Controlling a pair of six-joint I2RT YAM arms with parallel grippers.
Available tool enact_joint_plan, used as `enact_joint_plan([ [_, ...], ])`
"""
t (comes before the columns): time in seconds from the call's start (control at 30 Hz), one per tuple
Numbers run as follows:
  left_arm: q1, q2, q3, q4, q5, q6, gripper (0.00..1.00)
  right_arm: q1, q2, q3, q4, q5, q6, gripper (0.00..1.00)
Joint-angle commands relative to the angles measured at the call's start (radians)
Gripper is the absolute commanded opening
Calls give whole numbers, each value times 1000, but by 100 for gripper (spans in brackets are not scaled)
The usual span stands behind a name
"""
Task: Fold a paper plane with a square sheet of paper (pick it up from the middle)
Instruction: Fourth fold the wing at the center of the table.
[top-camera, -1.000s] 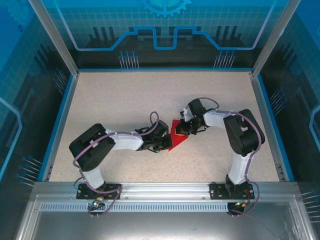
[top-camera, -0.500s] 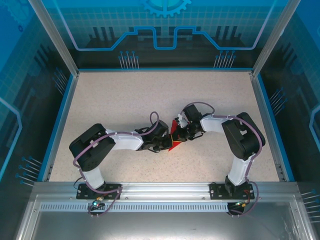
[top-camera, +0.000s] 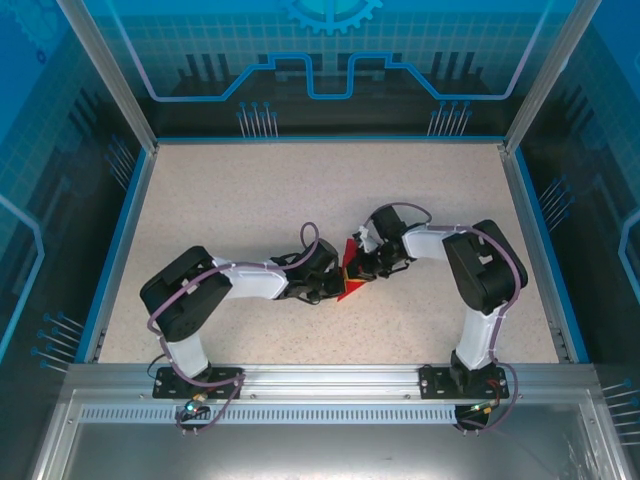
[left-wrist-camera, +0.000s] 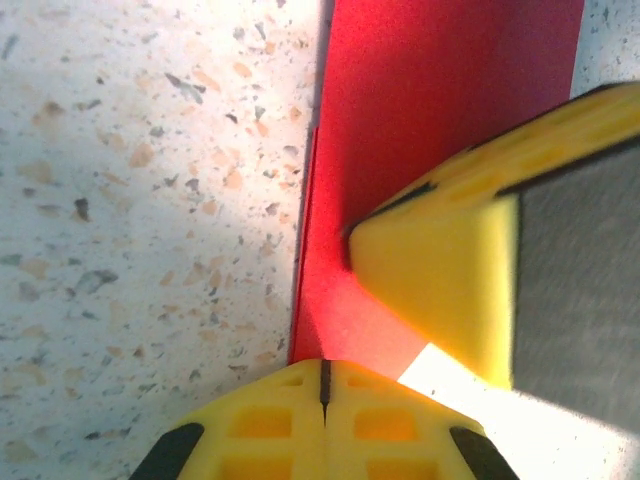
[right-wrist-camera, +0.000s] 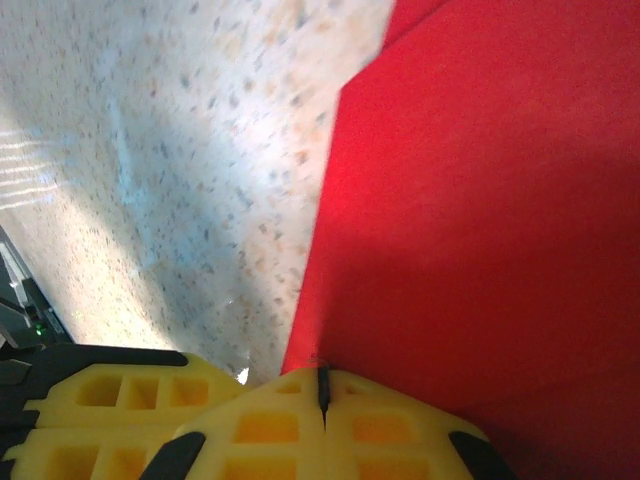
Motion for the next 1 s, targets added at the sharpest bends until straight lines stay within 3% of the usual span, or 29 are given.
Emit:
enact_joint_plan([
  [0.0, -6, 85, -58, -191, 53, 25, 0, -98, 42, 33, 20, 191, 13, 4],
  [0.37, -10, 85, -75, -210, 47, 47, 0, -148, -21, 40, 25, 203, 17, 4],
  [0.63, -6, 38, -64, -273, 14, 99, 0, -28, -129, -5, 35, 97, 0, 5],
  [0.77, -6, 36, -52, -281, 13, 102, 0, 38, -86, -3, 30, 96, 3, 5],
  [0.97, -7, 48, -33, -296, 17, 106, 0, 36, -23, 17, 18, 124, -19, 5],
])
